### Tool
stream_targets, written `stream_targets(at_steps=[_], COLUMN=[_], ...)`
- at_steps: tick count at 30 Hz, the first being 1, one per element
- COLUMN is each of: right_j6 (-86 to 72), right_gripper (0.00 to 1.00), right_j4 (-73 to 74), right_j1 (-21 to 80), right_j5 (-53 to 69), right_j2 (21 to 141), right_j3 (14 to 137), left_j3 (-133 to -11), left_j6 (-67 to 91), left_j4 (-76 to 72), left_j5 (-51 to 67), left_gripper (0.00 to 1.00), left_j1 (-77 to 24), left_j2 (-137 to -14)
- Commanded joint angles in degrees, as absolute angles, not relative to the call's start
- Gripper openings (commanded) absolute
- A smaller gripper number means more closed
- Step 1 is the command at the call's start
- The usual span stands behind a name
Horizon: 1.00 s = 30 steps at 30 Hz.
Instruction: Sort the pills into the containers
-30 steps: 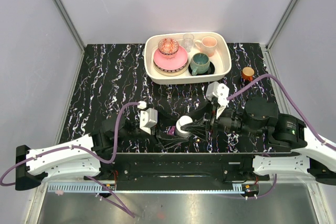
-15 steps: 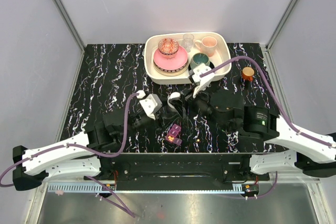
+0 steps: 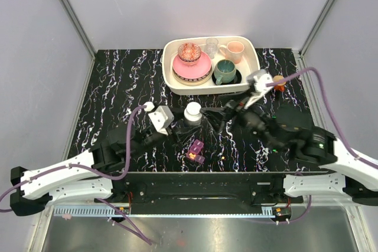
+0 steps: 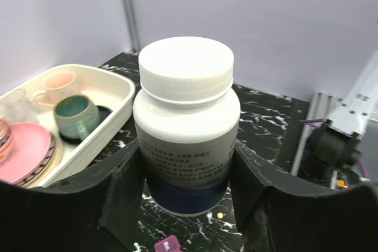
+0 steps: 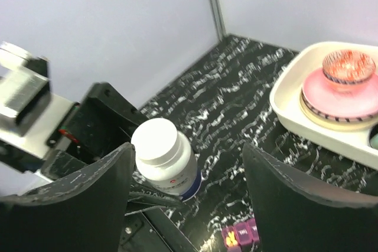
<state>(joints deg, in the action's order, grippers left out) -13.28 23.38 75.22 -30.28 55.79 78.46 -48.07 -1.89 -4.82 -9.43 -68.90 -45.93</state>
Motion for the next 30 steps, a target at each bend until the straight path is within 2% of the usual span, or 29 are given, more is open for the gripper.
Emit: stream_targets(at_steps=[1,7,13,19,30], right_j6=[-9.41,-4.84,-1.94,-0.35,-0.26], right_gripper=[0.79,0.78,0.78,0.78,0.74], right_j4=[17.84,25.30,30.85,32.69,33.57], right_j1=[74.97,74.97,74.97,74.97,75.06], right_j5=[-22.53,-8.03,-1.16,3.42,3.69], right_j2=[50.10,48.08,49.04,49.83,50.80], right_j3=[77.70,79.36,80.68,80.07,79.98], left_j3=[-46.41,-46.76,-47.81,-48.78,-49.04], left_j6=[1.48,3.25,3.52,3.34,3.08], left_j4=[-10.02,-10.11,-9.32,-8.26,-8.09], left_j5=[1.72,14.65,22.14,23.81,23.73], left_gripper=[0.00,0.00,0.00,0.00,0.00], left_j1=[-69.17,-69.17,-69.17,-69.17,-69.17], left_j2=[-42.72,-42.10,-43.94,-45.79,-46.23])
